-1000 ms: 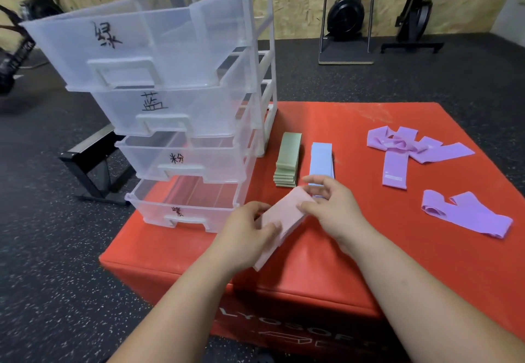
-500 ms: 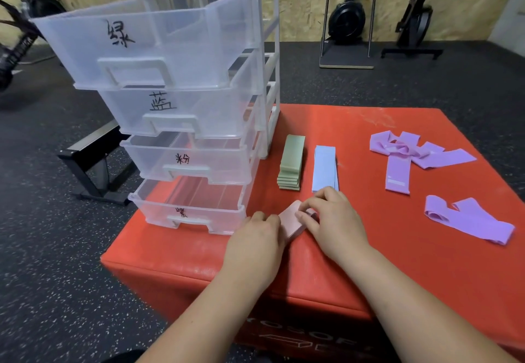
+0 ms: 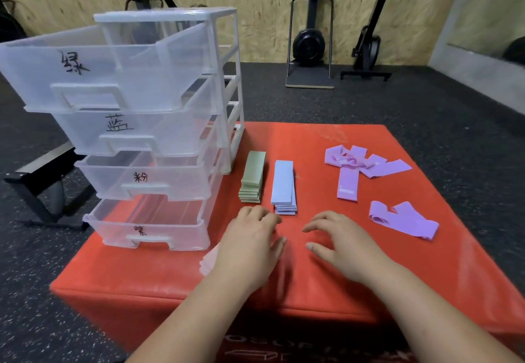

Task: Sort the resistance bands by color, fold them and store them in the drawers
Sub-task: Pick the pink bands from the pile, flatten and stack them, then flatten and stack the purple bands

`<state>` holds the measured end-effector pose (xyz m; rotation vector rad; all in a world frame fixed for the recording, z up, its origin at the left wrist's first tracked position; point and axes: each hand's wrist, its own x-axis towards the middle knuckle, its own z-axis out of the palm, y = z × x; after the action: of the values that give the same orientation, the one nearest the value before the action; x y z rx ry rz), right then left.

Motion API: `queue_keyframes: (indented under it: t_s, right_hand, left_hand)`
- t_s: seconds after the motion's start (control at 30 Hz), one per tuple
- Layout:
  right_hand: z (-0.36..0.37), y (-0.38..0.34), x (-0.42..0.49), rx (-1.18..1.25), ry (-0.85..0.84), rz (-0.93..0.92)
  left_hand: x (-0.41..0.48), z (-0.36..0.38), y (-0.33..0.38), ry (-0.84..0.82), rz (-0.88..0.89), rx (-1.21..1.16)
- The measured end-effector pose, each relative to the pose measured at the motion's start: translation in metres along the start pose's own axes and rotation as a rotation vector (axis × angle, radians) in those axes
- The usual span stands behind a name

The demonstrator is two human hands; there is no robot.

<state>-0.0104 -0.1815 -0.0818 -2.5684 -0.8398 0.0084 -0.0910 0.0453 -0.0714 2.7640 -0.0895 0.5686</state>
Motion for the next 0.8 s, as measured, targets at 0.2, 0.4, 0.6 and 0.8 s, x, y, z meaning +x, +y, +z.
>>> queue_keyframes:
  t_s: [0.2,0.4,0.6,0.8]
  right_hand:
    - [-0.019,0.053,-0.027,-0.097,-0.017,0.105]
    - [-0.028,0.097,-0.027,-0.277,-0.058,0.258]
    - [-0.031,0.106,-0.005,-0.316,-0.017,0.287]
    - [-0.022,0.101,0.024,-0.278,-0.095,0.264]
  left_hand:
    - [0.020,0.034,0.047,-0.138,0.146,-0.098]
    - [0.038,0.073,0.067,-0.312,0.180,-0.047]
    - [0.051,0.094,0.067,-0.291,0.157,-0.023]
    - [0.055,0.103,0.061,-0.250,0.154,-0.039]
